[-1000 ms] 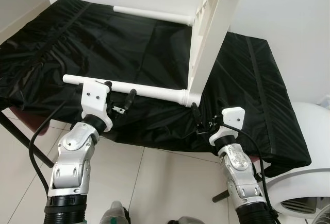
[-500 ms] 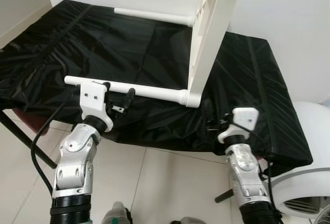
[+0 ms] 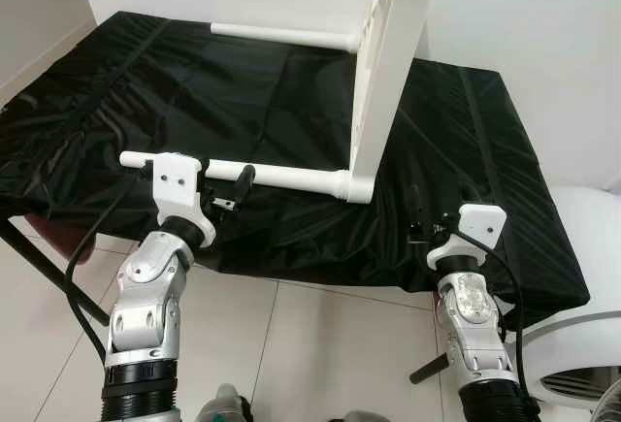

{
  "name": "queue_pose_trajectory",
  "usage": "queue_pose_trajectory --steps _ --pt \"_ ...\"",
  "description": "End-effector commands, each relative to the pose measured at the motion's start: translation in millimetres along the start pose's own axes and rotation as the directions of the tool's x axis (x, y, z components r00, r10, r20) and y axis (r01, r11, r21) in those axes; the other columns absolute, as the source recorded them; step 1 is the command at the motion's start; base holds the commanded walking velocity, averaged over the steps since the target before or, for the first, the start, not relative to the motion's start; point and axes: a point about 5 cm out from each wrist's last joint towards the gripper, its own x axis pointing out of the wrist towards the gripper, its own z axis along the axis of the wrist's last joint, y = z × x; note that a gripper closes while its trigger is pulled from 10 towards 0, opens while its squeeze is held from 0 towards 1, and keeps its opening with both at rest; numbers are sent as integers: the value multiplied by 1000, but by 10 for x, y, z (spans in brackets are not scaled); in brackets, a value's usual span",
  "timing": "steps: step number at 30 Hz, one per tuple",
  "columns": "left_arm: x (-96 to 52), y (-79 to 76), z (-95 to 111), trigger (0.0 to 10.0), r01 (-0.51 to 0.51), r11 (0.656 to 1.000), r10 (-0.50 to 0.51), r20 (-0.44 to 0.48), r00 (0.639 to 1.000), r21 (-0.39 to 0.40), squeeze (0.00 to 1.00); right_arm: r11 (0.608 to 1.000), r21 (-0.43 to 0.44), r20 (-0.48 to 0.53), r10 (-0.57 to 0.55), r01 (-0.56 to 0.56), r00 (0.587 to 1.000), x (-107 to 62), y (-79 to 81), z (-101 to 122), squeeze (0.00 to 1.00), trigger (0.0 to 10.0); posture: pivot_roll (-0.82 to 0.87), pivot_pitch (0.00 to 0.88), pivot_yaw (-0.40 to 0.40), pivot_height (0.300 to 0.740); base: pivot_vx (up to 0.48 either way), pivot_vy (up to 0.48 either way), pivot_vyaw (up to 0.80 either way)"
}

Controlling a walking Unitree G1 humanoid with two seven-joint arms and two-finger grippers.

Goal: Building children table

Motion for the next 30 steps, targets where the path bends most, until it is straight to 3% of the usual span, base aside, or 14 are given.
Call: queue_pose_trajectory --steps 1,14,30 --pt "7 82 -15 10000 -170 985 170 -13 985 -6 0 1000 -5 -4 -13 13 1000 -4 -16 -23 0 10000 -15 0 -15 740 0 0 0" --pt "-22 98 -20 10000 -185 983 185 -14 983 -11 0 1000 1 3 2 -2 1000 27 14 -17 0 10000 -3 0 -26 740 0 0 0" --pt "-11 104 -15 10000 -185 983 185 -14 983 -14 0 1000 4 5 -2 2 1000 34 22 -23 0 10000 -5 0 -20 740 0 282 0"
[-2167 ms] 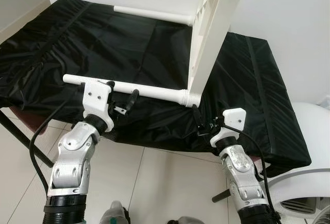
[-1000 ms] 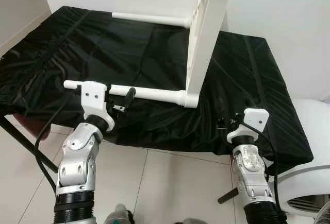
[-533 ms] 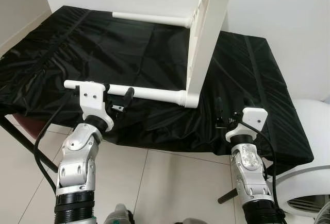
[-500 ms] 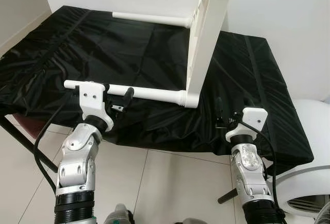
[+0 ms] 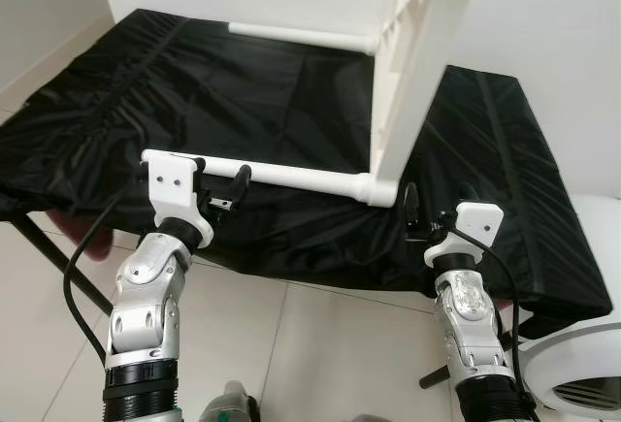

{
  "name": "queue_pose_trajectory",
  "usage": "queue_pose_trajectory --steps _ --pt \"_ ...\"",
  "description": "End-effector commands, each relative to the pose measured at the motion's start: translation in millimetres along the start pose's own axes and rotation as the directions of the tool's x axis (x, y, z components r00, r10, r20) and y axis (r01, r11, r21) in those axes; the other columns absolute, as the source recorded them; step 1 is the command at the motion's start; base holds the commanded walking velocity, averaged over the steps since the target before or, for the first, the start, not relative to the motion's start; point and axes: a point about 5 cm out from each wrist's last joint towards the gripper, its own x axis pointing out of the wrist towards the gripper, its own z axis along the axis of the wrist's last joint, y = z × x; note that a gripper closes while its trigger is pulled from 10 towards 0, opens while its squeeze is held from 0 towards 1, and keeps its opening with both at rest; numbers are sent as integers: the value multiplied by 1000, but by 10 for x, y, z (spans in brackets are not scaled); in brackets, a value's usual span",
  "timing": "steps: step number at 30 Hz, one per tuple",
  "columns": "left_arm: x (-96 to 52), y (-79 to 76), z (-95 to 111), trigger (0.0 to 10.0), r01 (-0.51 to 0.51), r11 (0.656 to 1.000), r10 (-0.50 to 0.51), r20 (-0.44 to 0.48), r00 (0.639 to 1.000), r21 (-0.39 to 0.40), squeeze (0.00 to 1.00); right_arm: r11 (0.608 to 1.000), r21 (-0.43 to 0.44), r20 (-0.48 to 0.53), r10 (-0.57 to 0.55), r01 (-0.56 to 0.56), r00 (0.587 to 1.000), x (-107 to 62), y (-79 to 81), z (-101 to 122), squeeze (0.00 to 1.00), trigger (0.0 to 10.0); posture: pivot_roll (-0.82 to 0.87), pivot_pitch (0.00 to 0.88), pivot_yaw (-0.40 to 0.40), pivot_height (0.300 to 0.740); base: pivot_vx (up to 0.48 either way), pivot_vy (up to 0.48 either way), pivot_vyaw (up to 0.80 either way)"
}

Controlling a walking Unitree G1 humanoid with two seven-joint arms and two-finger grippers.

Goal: Building children table

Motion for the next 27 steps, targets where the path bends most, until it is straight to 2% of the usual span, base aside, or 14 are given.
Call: queue_pose_trajectory --steps 1,21,27 --pt "21 46 -1 10000 -150 989 150 -9 989 -2 0 1000 -10 -10 -12 12 1000 -17 -36 -32 0 10000 -5 0 -19 740 0 296 0" --pt "33 30 3 10000 -147 989 147 -12 989 -7 0 1000 -10 -9 -12 12 1000 -8 -34 -39 0 10000 -3 0 -20 740 0 295 0" --pt "34 29 22 10000 -146 989 146 1 989 5 0 1000 -9 -8 -11 11 1000 -8 -26 -39 0 10000 -2 0 -21 740 0 0 0"
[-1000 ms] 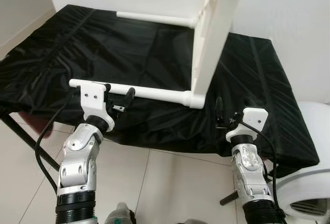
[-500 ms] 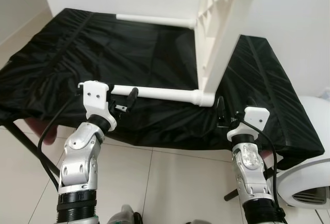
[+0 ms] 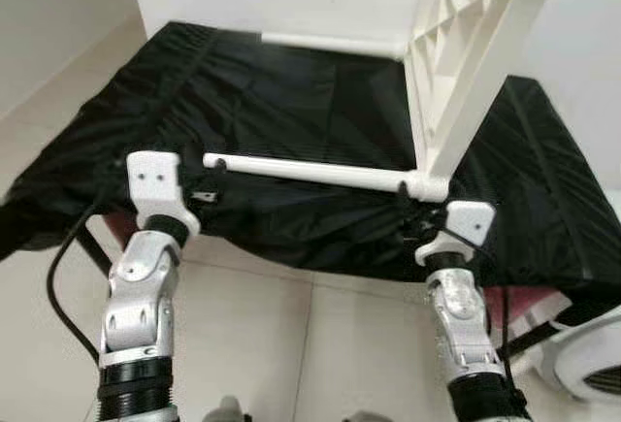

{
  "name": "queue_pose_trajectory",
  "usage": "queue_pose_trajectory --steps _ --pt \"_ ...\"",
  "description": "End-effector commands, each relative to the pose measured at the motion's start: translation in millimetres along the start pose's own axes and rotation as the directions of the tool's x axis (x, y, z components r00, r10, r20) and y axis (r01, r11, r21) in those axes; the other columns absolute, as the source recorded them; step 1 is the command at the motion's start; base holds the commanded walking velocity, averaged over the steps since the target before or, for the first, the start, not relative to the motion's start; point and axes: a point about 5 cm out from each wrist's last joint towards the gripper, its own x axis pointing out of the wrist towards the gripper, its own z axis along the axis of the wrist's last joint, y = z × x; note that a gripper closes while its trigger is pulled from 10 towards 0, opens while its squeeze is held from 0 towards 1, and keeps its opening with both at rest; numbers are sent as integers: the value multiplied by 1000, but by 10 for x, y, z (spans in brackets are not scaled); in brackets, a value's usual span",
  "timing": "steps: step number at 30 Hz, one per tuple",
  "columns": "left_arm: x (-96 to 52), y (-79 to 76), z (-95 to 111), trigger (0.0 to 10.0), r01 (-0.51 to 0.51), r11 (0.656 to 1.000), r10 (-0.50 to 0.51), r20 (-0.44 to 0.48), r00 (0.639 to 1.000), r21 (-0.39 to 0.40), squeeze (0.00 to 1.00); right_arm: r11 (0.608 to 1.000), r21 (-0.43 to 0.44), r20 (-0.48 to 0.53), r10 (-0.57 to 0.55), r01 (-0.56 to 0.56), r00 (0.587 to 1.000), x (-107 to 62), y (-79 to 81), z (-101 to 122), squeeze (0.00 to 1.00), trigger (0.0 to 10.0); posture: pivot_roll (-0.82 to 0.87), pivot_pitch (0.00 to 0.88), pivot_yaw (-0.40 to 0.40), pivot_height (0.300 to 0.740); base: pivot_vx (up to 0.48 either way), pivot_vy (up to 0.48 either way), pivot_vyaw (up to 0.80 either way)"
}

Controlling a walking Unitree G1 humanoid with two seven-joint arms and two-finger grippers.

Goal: Building children table

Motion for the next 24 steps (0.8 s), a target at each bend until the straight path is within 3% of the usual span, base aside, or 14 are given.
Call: queue_pose_trajectory --steps 1,7,14,24 --pt "17 -69 10 10000 23 1000 -23 7 1000 15 0 1000 -21 -13 -22 21 1000 -23 -83 -30 0 10000 -3 0 -21 740 0 0 0" --pt "39 -82 27 10000 7 999 -7 11 1000 48 0 1000 -21 -13 -20 19 1000 -5 -81 -31 0 10000 -3 0 -29 740 0 0 0" --pt "58 -184 56 10000 79 993 -81 18 997 84 0 1000 -29 -2 4 -4 1000 51 -84 -10 0 10000 -8 0 -41 740 0 0 0" --pt "51 -152 171 10000 63 990 -73 73 995 129 0 998 -48 22 36 -35 999 88 -77 44 0 10000 0 0 -49 740 0 0 0"
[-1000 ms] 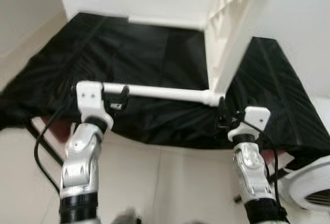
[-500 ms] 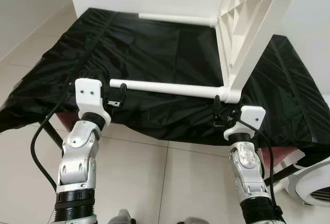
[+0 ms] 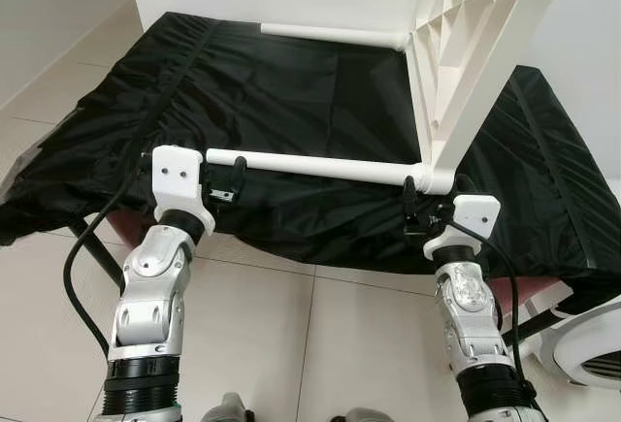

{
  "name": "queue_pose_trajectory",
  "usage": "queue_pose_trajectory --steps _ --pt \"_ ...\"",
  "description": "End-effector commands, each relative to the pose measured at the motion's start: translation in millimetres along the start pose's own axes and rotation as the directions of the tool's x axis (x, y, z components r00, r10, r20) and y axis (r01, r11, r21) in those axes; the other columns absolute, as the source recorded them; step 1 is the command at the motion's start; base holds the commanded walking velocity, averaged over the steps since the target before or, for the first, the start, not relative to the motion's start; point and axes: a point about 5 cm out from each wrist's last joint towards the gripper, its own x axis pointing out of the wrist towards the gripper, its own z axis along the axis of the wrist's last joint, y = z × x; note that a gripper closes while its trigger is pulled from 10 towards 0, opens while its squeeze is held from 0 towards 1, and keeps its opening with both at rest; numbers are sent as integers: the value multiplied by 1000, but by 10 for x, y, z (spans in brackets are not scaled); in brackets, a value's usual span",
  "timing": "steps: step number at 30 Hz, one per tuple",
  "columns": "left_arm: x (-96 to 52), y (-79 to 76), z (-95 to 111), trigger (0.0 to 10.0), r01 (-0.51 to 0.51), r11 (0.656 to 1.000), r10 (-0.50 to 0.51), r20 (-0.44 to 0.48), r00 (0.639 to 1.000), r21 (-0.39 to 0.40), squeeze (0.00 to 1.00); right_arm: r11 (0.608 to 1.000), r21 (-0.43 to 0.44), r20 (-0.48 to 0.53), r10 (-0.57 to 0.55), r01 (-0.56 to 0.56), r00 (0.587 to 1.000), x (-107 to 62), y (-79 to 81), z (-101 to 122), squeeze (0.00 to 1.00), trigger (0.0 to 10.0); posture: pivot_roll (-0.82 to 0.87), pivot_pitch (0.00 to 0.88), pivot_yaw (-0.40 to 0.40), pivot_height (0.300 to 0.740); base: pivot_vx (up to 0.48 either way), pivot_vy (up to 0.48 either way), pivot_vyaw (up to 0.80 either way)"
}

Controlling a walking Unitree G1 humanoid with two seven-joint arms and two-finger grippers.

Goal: Building children table

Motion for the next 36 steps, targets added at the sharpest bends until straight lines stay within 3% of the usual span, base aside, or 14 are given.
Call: queue_pose_trajectory --steps 1,8,9,11,12,13,15,16,17,25,27,32,34,36 --pt "8 -5 86 10000 -9 999 8 38 999 36 0 1000 -15 15 21 -20 1000 17 4 27 0 10000 0 0 -49 740 0 0 0" --pt "79 64 404 10000 97 963 -126 103 987 251 0 997 -25 24 79 -79 997 19 44 50 0 10000 10 0 -49 740 0 0 0" --pt "123 70 510 10000 124 929 -171 108 979 350 0 996 -27 27 82 -82 996 31 44 59 0 10000 11 0 -49 740 0 0 0" --pt "123 70 510 10000 124 929 -171 108 979 350 0 996 -27 27 82 -82 996 31 44 59 0 10000 11 0 -49 740 0 0 0" --pt "182 52 605 10000 145 876 -216 105 971 460 0 996 -25 31 85 -84 996 50 49 70 0 10000 19 0 -46 740 0 0 0" --pt "182 52 605 10000 145 876 -216 105 971 460 0 996 -25 31 85 -84 996 50 49 70 0 10000 19 0 -46 740 0 0 0" --pt "318 -39 746 10000 154 757 -281 104 954 635 0 995 -18 41 98 -97 994 89 98 99 0 10000 21 0 -35 740 0 0 0" --pt "318 -39 746 10000 154 757 -281 104 954 635 0 995 -18 41 98 -97 994 89 98 99 0 10000 21 0 -35 740 0 0 0" --pt "388 -100 800 10000 161 713 -311 102 945 682 0 995 -5 43 101 -101 994 105 127 112 0 10000 26 0 -33 740 0 0 0" --pt "636 -182 1065 10000 147 625 -374 129 918 767 0 987 57 38 151 -153 988 132 290 191 0 10000 29 12 -10 740 0 0 0" --pt "716 -168 1182 10000 120 579 -388 144 910 806 0 983 62 47 170 -172 984 134 328 225 0 10000 28 16 -3 740 0 0 0" --pt "758 -158 1250 10000 101 555 -394 153 906 825 0 982 65 54 172 -175 984 139 338 240 0 10000 28 18 1 740 0 0 0" --pt "827 -141 1373 10000 54 504 -403 179 898 862 0 982 70 61 172 -176 983 146 356 256 0 10000 26 20 8 740 0 0 0" --pt "827 -141 1373 10000 54 504 -403 179 898 862 0 982 70 61 172 -176 983 146 356 256 0 10000 26 20 8 740 0 0 0"
